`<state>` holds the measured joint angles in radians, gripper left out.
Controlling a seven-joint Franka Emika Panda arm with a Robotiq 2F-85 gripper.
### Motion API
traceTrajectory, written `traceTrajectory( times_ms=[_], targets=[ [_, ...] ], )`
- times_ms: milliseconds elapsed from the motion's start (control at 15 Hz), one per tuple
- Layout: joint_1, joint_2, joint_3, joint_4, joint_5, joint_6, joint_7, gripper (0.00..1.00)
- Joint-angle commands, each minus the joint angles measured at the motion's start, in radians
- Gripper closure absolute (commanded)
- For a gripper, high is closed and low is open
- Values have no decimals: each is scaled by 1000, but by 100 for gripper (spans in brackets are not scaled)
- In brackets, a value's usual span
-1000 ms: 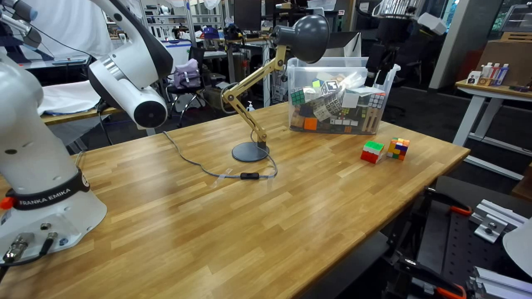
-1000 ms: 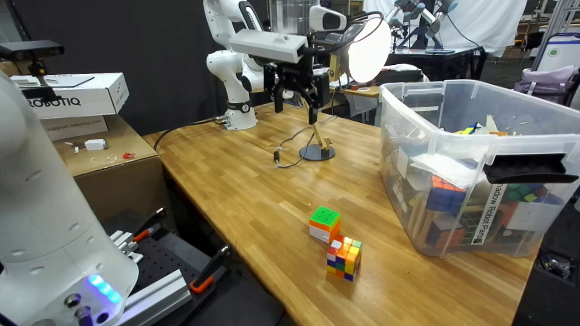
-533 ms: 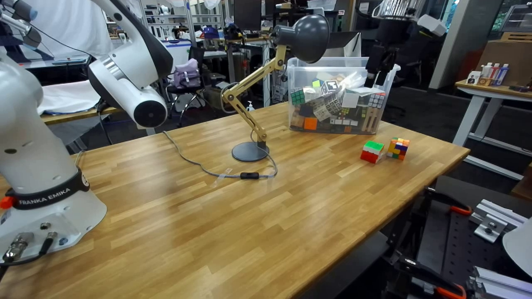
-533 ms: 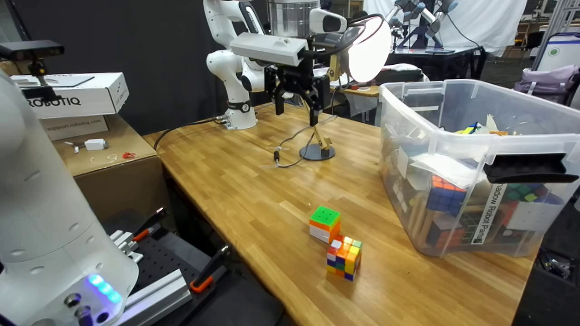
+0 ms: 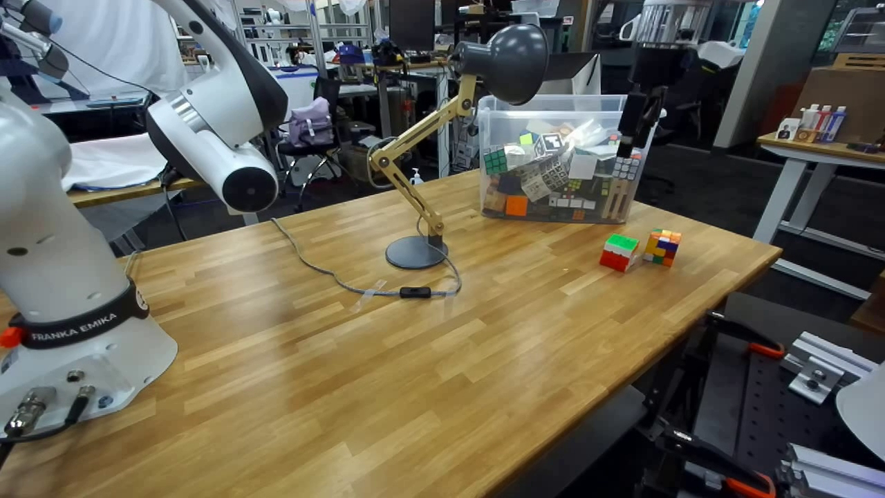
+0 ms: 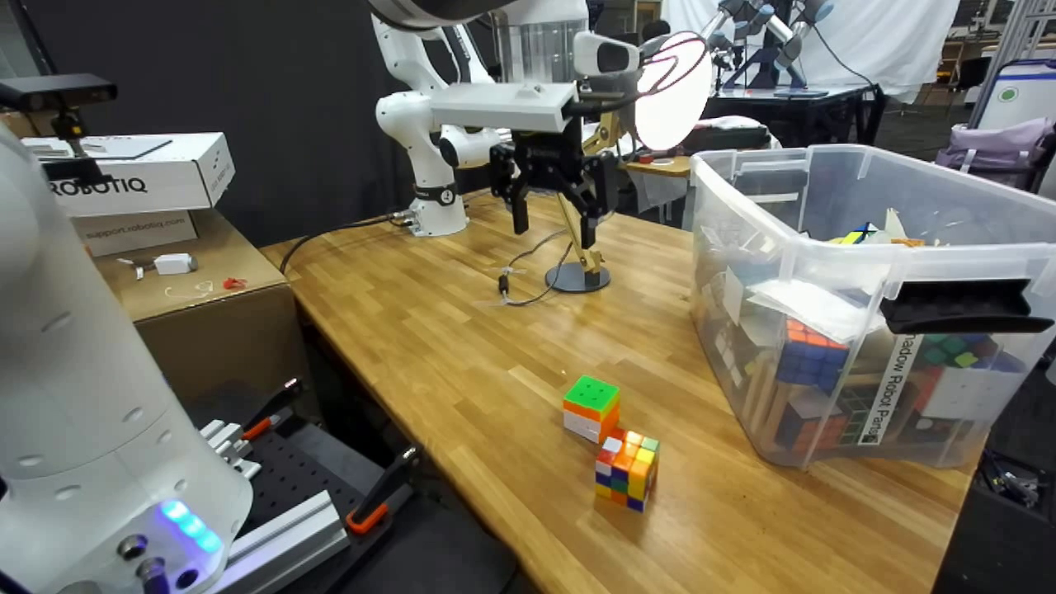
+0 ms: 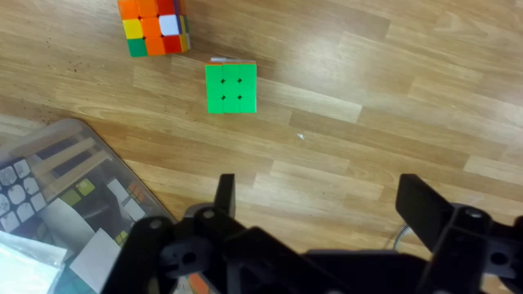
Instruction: Take the cube on the left and move it closer to the lamp
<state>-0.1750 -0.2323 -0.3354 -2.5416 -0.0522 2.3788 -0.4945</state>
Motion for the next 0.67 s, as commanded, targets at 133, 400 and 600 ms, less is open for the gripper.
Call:
traceTrajectory(
  times_ms=[133,400,600],
  targets=[
    [-47,110,3,-74,-105,136,-19,0],
    [-49,176,10,-104,-74,183,-16,0],
    [-52,183,18,-98,-75,156,-6,0]
  ],
)
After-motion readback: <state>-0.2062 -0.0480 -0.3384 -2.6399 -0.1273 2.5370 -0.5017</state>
